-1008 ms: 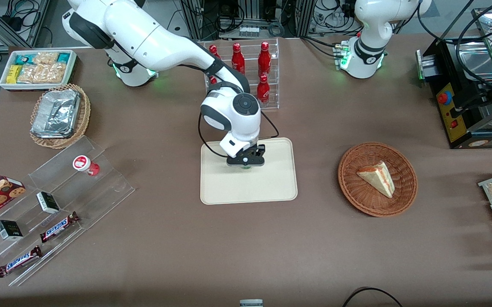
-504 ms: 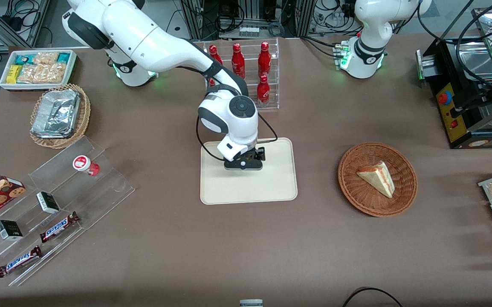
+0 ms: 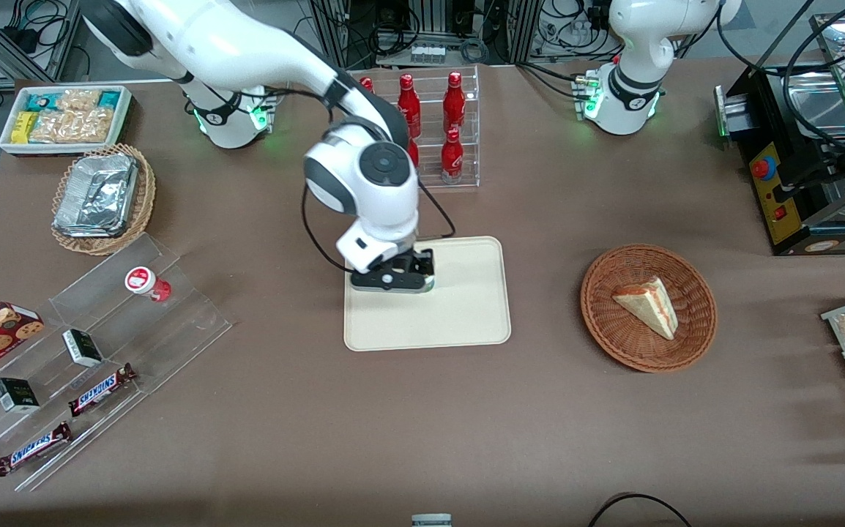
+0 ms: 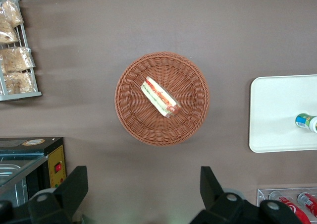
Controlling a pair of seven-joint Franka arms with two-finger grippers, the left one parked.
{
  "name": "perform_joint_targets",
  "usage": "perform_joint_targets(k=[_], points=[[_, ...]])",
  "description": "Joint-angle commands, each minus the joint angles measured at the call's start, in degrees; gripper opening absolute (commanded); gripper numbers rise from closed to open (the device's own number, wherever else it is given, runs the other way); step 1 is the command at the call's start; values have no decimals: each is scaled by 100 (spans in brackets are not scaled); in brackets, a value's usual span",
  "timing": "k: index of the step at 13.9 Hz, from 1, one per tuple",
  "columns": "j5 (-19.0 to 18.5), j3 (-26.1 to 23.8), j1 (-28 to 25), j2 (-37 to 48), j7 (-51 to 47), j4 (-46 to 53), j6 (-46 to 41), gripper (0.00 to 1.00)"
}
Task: Place green gum on tray
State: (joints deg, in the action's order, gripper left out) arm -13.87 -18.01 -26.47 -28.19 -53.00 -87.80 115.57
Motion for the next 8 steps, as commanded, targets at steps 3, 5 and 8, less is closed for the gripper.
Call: perform_joint_targets(k=[3, 5, 8], points=[[868, -10, 756, 1453, 1229, -237, -1579, 99], [877, -10, 1081, 1999, 1475, -368, -1975, 99], [929, -1, 1783, 2492, 2424, -387, -2635, 99]])
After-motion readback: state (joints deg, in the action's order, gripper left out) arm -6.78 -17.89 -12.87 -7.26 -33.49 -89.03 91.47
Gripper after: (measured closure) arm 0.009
